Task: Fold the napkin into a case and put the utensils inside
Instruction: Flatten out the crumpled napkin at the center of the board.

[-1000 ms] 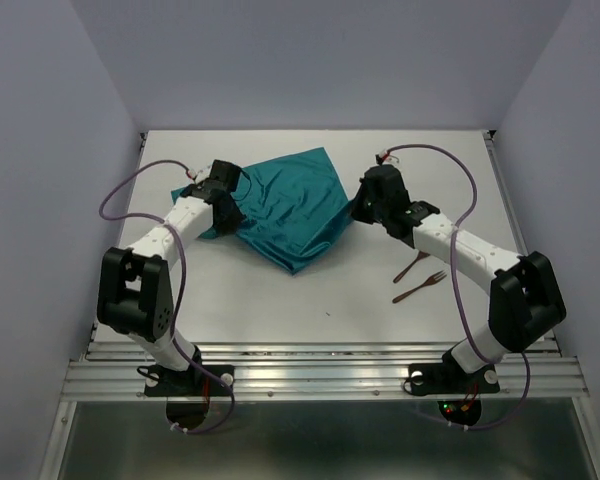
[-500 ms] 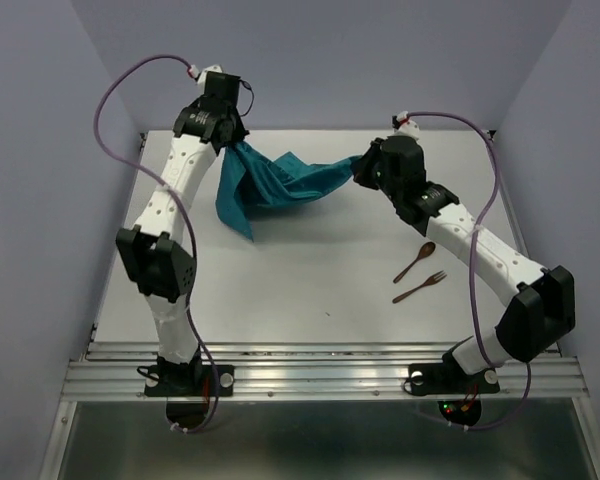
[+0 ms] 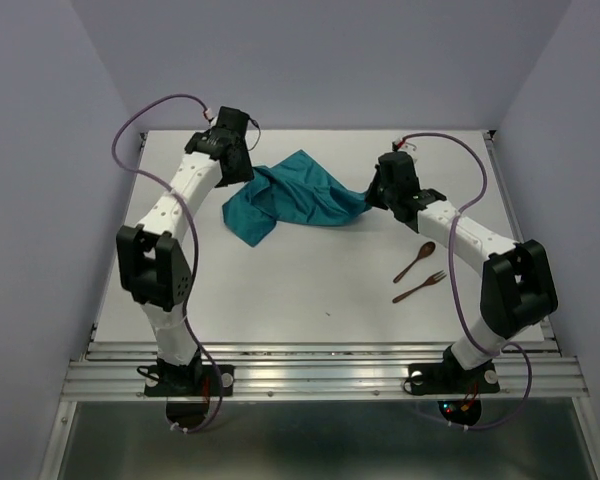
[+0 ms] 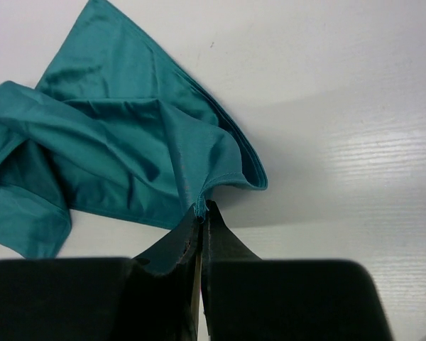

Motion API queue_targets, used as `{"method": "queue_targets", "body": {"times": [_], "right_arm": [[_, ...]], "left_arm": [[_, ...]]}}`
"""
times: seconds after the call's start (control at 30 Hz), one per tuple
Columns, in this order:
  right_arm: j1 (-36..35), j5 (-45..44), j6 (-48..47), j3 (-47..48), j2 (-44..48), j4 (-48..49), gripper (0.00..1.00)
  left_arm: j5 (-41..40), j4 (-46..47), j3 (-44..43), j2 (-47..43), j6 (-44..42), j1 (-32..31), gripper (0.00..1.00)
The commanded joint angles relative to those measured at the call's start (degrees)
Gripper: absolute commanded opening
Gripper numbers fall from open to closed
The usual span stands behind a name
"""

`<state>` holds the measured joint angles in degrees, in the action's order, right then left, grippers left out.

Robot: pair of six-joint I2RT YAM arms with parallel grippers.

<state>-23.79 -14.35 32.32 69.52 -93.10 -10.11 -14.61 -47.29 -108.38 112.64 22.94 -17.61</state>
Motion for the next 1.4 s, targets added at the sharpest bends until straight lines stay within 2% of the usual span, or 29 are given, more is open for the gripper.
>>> {"method": "queue_targets", "body": {"times": [0.0,0.07,0.13,0.17,0.23,0.33,0.37,0.4,0.47,0.67,1.0,1.1,1.13,1.17,1.2,1.37], "right_arm": [[-0.2,1.08,-0.24,-2.36,2.4,1.06,0.01],[-0.2,1.78,0.11,-3.07,1.78,1.06,0.01],[-0.2,2.22,0.29,-3.94,1.69,1.06,0.01],[-0.2,2.66,0.47,-4.12,1.69,1.14,0.01],[-0.2,2.75,0.29,-4.74,1.61,1.14,0.01],[-0.2,2.4,0.2,-5.62,1.34,1.14,0.01],[-0.2,2.4,0.29,-5.97,1.34,1.06,0.01],[-0.2,2.48,0.38,-6.23,1.69,1.06,0.01],[-0.2,2.48,0.55,-7.2,2.65,1.06,0.01],[-0.2,1.87,0.64,-9.22,4.42,1.06,0.01],[-0.2,3.1,0.99,-9.84,4.86,1.06,0.01],[-0.2,3.1,1.08,-10.01,4.94,1.06,0.01],[-0.2,3.1,1.08,-10.01,5.12,0.97,0.01],[-0.2,2.84,1.08,-10.28,5.21,0.97,0.01],[-0.2,2.84,1.0,-10.28,5.56,0.71,0.01],[-0.2,1.96,-0.23,-10.98,7.75,-0.26,0.01]], "left_arm": [[3.7,7.73,13.77,-13.49,0.96,-1.2,0.57],[4.94,12.54,24.02,-16.74,2.54,-2.16,0.59],[8.26,15.46,28.99,-18.15,3.95,-3.04,0.61],[9.24,18.08,32.49,-18.24,5.0,-3.66,0.71],[9.25,19.68,33.58,-16.59,5.19,-6.98,0.94],[7.85,19.86,30.61,-11.67,5.27,-10.16,0.98],[7.15,20.04,29.99,-10.7,5.62,-10.69,0.97],[6.01,20.22,29.28,-8.77,6.15,-11.13,0.9],[4.16,20.31,27.17,-6.83,6.68,-11.84,0.82],[-0.5,18.38,20.86,0.91,7.65,-11.84,0.75],[-3.84,18.2,15.22,6.97,6.07,-10.96,0.5],[-4.37,17.23,14.95,7.51,5.8,-10.26,0.35],[-5.07,17.14,15.21,6.64,5.8,-10.17,0.25],[-5.42,17.49,15.82,6.11,4.93,-9.82,0.19],[-5.34,17.75,16.18,4.88,4.14,-9.64,0.0],[-6.66,17.94,17.15,1.71,1.15,-5.61,0.0]]}}
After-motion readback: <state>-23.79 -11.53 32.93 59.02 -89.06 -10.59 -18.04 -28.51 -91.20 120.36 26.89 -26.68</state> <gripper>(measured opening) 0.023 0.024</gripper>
